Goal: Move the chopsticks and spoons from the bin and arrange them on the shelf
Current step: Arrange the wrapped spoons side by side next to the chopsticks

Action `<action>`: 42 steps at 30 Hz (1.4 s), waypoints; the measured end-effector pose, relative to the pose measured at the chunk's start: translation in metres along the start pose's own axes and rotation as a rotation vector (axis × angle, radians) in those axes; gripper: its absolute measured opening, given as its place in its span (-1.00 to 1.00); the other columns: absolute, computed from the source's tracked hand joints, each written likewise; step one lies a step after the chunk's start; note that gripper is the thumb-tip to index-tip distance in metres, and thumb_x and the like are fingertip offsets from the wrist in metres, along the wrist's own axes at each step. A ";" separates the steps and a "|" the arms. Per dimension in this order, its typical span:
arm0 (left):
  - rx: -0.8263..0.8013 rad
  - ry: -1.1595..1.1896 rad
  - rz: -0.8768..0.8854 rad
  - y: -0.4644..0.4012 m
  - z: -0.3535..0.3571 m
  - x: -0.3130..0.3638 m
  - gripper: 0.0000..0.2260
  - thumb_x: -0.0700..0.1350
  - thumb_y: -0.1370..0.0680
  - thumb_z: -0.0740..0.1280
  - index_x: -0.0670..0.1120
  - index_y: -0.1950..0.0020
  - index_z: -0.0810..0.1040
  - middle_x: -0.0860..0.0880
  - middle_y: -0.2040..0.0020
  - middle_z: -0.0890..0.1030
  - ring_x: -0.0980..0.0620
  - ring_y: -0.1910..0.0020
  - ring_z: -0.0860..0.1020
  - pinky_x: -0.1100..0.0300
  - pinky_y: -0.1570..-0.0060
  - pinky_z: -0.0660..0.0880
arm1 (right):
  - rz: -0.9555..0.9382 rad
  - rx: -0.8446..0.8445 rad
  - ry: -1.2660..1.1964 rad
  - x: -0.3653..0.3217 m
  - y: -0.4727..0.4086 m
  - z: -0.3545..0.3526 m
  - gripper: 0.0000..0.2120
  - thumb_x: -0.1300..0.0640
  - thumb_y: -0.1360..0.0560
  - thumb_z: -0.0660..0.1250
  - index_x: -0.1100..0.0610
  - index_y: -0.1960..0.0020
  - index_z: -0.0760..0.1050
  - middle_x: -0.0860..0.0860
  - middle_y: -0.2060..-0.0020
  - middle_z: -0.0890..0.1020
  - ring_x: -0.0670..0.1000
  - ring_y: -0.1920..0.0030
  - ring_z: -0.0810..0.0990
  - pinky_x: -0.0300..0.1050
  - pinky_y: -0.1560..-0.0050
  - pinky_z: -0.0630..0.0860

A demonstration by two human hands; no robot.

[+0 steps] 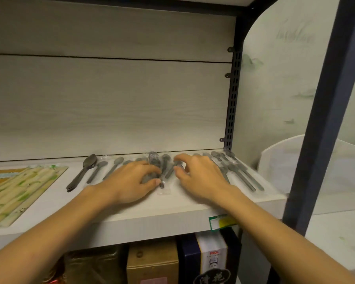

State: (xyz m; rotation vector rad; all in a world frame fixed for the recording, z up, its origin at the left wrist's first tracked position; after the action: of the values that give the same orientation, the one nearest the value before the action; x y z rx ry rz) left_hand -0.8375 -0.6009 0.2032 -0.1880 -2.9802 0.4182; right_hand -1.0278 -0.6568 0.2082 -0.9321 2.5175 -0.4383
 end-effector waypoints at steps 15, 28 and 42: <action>0.058 0.021 0.054 -0.008 0.003 -0.017 -0.64 0.25 -0.54 0.21 0.15 -0.26 0.50 0.11 -0.18 0.52 0.01 -0.19 0.48 0.10 -0.10 0.42 | 0.085 -0.017 -0.091 -0.002 -0.013 0.010 -0.79 0.12 -0.52 0.34 0.15 -0.11 0.63 0.04 0.07 0.65 -0.01 0.13 0.56 -0.17 0.09 0.49; -0.015 -0.039 0.129 -0.039 0.013 0.016 -0.60 0.25 -0.54 0.17 0.18 -0.34 0.43 0.05 -0.31 0.48 -0.07 -0.30 0.43 0.02 -0.20 0.41 | 0.098 -0.100 0.160 0.051 0.046 -0.040 -0.71 -0.04 -0.52 0.34 0.03 -0.19 0.61 -0.03 0.08 0.66 -0.04 0.09 0.57 -0.14 0.03 0.49; -0.068 0.067 0.210 -0.045 0.018 0.025 -0.75 0.13 -0.56 0.26 0.12 -0.19 0.57 0.11 -0.08 0.58 0.08 0.01 0.50 0.20 0.07 0.36 | -0.009 -0.049 0.203 0.025 0.019 -0.019 -0.67 -0.10 -0.55 0.26 -0.02 -0.25 0.54 0.01 -0.18 0.60 0.09 -0.25 0.47 0.07 -0.26 0.40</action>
State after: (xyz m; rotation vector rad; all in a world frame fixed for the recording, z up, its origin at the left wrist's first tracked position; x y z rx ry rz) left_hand -0.8697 -0.6448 0.2012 -0.5152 -2.9202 0.3251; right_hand -1.0647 -0.6574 0.2098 -0.9616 2.7189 -0.4989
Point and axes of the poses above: each hand's wrist, its own y-axis away from the middle knuckle, its own z-axis out of the palm, x = y × z, the point moved 1 cm from there along -y, towards the middle knuckle
